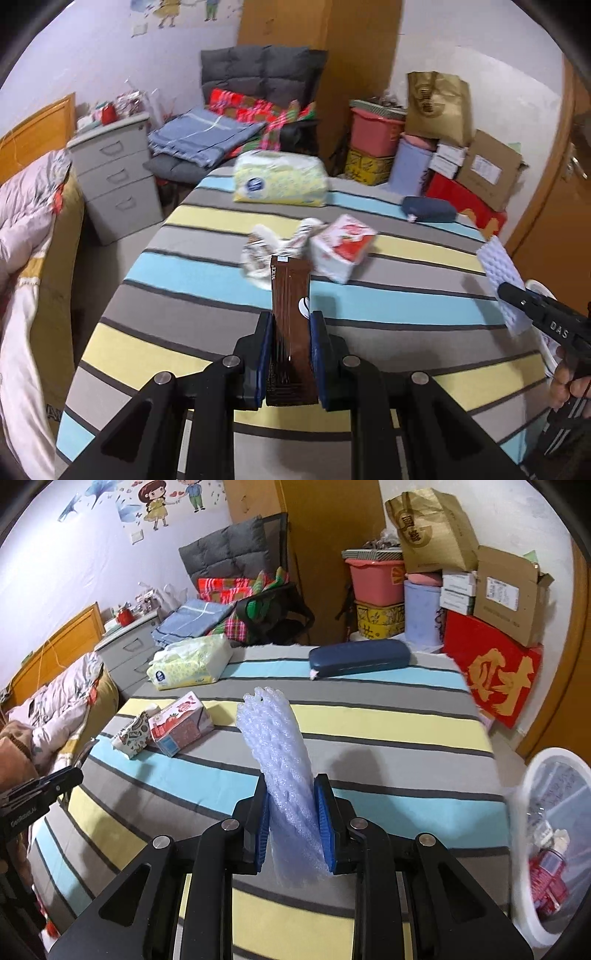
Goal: Collect trash
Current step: 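Carry the wrapper and foam net over the bin and release them inside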
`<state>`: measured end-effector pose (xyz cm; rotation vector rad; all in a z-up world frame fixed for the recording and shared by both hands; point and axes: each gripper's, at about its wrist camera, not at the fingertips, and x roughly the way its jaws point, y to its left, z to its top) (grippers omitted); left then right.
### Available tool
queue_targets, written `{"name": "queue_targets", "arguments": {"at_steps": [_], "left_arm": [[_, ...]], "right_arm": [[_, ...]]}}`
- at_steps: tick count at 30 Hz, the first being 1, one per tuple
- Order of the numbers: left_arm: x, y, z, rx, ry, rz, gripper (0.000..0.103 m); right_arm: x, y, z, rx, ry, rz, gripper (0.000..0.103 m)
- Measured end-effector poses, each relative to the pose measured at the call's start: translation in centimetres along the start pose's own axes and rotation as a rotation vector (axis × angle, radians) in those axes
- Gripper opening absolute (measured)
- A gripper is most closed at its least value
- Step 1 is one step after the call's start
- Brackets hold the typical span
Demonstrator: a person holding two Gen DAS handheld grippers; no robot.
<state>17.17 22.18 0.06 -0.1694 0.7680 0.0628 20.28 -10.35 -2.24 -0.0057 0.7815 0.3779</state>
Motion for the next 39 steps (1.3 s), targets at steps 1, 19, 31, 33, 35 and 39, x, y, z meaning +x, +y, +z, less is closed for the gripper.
{"name": "queue_targets", "arguments": {"at_steps": [1, 19, 31, 33, 35, 39], "left_arm": [[-0.3, -0.6, 0.0, 0.004, -0.006, -0.003, 0.020], [-2.6, -12.3, -0.4, 0.140, -0.049, -0.144, 0.020], [-2.9, -22.2, -1.1, 0.242, -0.044, -0.270, 0.020], [-2.9, -23.9, -1.3, 0.263, -0.040, -0.292, 0.020], [-2.9, -25.5, -1.4, 0.279, -0.036, -0.313, 0.020], [-2.8, -29.3, -2.1, 0.328, -0.020, -0.359, 0.020]], "right_arm": [[-0.4, -0.2, 0.0, 0.005, -0.009, -0.003, 0.024], [-5.5, -5.8, -1.0, 0.091, -0.105, -0.086, 0.024], [-9.4, -11.4, -3.2, 0.175, -0.149, -0.170, 0.024], [-10.2, -12.6, -3.7, 0.192, -0.153, -0.191, 0.024], [-10.9, -13.6, -4.1, 0.208, -0.156, -0.208, 0.024], [-12.3, -15.6, -5.1, 0.245, -0.160, -0.245, 0.024]]}}
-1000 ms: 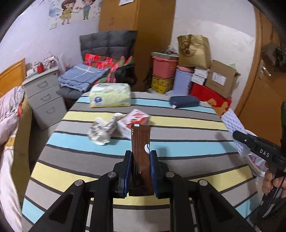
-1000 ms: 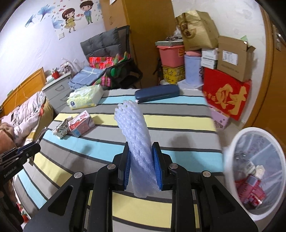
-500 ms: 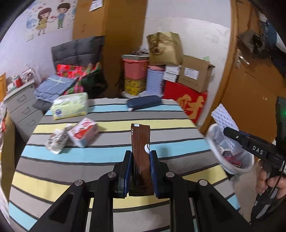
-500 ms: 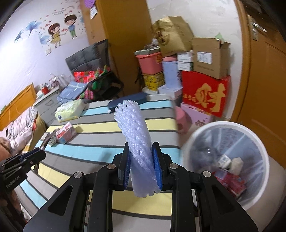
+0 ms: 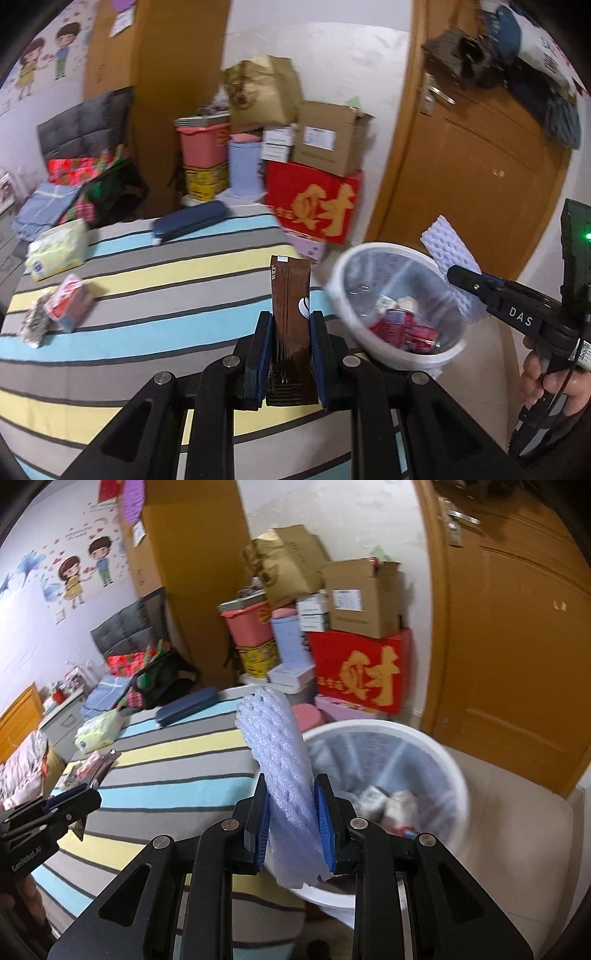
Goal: Collect trash
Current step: 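Carry the wrapper and foam net over the bin and release them inside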
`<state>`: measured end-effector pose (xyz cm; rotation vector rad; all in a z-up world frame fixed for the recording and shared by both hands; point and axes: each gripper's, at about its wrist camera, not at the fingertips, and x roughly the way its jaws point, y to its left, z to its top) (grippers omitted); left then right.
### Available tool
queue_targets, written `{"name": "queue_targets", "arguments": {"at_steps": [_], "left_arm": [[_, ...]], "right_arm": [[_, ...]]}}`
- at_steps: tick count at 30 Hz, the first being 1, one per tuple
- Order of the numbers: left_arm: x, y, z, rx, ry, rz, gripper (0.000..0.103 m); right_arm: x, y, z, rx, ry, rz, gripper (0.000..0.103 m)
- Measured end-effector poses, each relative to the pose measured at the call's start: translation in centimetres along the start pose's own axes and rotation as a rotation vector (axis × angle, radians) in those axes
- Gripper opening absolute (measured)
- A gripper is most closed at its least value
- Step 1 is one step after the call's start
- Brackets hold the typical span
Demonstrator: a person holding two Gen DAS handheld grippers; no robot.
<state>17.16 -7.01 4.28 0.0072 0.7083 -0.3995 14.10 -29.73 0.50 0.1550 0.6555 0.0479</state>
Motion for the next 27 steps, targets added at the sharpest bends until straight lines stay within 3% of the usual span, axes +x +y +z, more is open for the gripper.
{"name": "queue_targets", "arguments": {"at_steps": [13, 27], "left_arm": [[5.2, -7.5, 1.1, 0.075, 0.071, -0.106, 0.020], [9.6, -10.3, 1.6, 0.132, 0.117, -0.095, 0.021]], "right_arm": [[0.6, -5.9, -1.4, 0.091, 0.057, -0.119, 0.024], [2.2, -8.4, -1.6, 0.105, 0.115, -0.171, 0.025]]}}
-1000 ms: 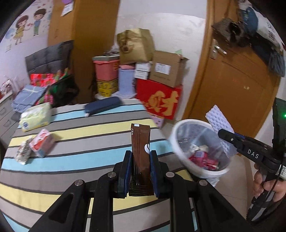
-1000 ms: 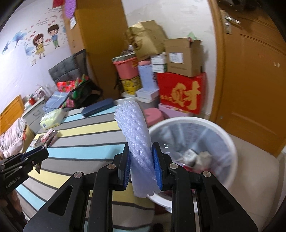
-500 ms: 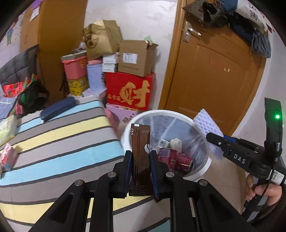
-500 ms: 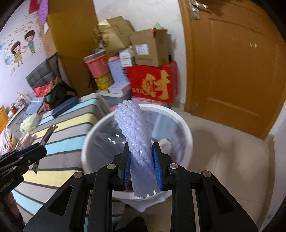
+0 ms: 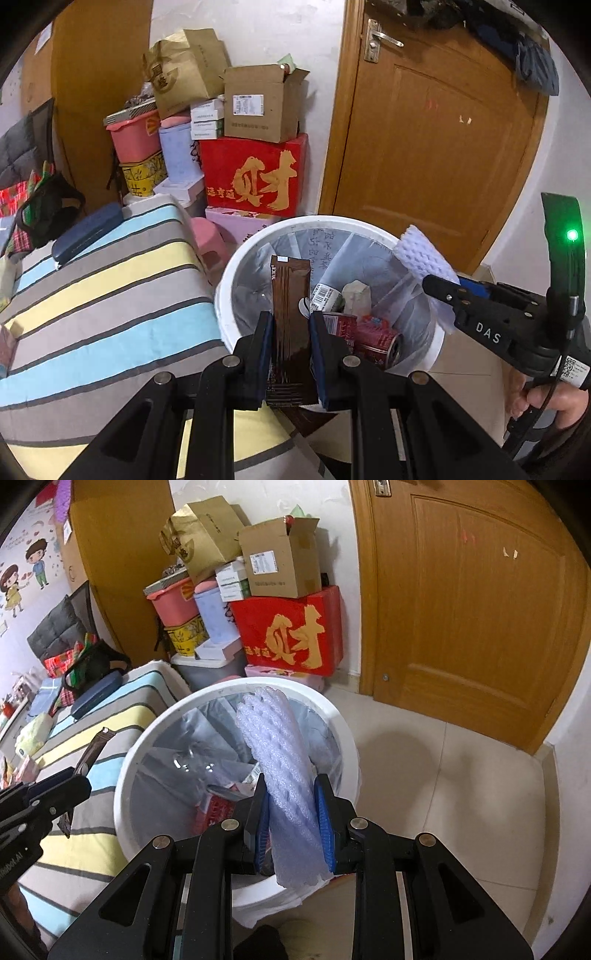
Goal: Collect trash
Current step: 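Carry the wrapper and foam net over the bin and release them inside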
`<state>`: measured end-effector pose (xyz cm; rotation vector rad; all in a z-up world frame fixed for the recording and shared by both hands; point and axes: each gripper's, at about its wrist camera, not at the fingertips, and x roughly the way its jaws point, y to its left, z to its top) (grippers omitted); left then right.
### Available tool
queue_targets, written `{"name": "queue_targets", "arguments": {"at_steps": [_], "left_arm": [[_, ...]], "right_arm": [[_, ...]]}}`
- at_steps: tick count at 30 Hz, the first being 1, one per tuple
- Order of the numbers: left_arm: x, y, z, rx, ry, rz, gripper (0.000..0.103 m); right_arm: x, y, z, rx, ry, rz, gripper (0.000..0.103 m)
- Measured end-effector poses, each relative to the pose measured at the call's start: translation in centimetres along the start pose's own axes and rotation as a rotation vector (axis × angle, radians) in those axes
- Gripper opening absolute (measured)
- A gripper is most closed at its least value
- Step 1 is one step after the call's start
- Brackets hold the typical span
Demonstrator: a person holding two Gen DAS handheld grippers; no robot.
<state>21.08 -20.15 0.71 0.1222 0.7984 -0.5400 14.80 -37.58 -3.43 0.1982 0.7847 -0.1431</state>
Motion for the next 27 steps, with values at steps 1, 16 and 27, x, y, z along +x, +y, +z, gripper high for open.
{"name": "queue_targets", "arguments": {"at_steps": [1, 16, 27], "left_arm": [[0.2, 0.0, 0.0, -0.007, 0.004, -0.010, 0.021], [0.2, 0.5, 0.1, -0.030, 0.000, -0.009, 0.053], [-2.2, 1.4, -1.1, -0.061, -0.048, 0.026, 0.053]], "right_arm": [[0.1, 0.0, 0.0, -0.001, 0.004, 0.003, 0.026], [0.6, 0.1, 0.1, -0.032, 0.011, -0.028, 0.055], [-0.9, 1.2, -0.1, -0.012, -0.031, -0.016, 0.056]]}}
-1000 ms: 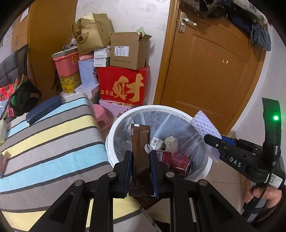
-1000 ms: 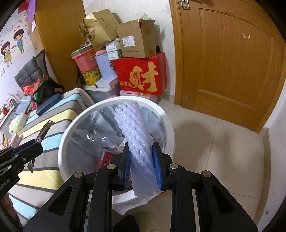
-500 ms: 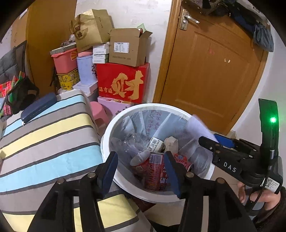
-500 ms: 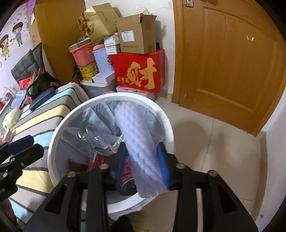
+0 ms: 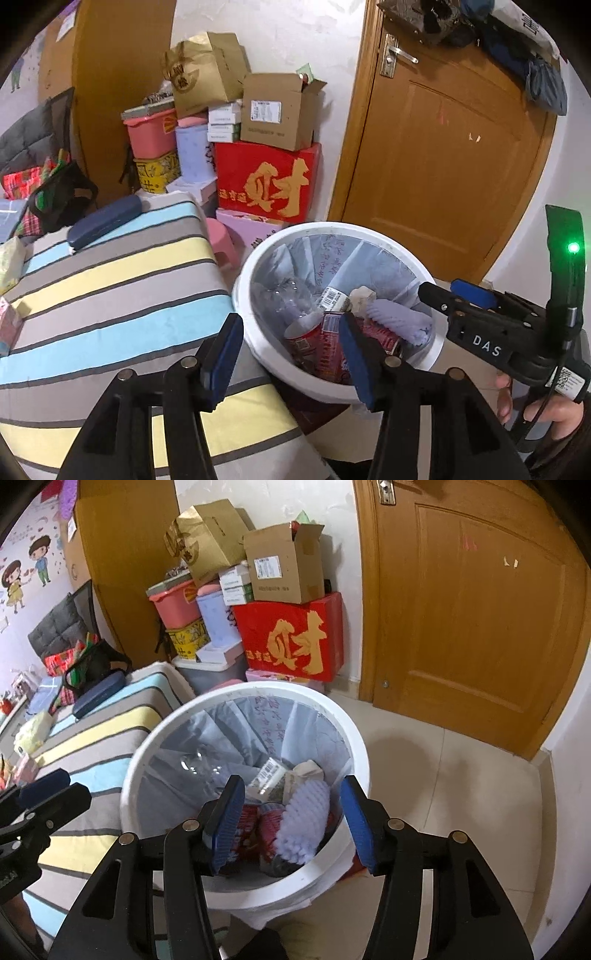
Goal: Collect trash
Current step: 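Carry the wrapper and foam net over the bin and release them inside, then move both open grippers back from the bin toward the table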
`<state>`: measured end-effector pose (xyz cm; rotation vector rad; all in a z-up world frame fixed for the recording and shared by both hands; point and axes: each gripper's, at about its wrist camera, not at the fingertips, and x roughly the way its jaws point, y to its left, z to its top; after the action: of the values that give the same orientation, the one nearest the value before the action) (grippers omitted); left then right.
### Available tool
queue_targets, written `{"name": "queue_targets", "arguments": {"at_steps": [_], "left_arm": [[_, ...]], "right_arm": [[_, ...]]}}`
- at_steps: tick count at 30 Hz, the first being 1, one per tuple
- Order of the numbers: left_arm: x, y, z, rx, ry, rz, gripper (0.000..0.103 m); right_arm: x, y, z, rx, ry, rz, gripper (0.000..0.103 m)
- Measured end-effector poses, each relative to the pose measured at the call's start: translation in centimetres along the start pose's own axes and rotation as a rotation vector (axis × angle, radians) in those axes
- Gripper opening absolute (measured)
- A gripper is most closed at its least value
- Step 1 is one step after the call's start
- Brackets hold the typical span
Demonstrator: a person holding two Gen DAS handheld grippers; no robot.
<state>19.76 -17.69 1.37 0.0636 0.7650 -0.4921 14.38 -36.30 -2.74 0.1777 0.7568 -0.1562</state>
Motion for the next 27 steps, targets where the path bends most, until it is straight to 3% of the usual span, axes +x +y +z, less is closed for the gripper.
{"name": "queue_targets", "arguments": {"at_steps": [18, 27], "left_arm": [[-7.3, 4.0, -3.1, -0.059, -0.093, 0.086, 0.054], [-11.1, 7.2, -5.8, -0.093, -0.133, 0.182, 0.054]], "right_arm": [[-3.1, 4.7, -2.3, -0.015, -0.095, 0.036, 0.056], [-4.3, 8.7, -3.2, -0.075, -0.133, 0.078, 0.056]]}}
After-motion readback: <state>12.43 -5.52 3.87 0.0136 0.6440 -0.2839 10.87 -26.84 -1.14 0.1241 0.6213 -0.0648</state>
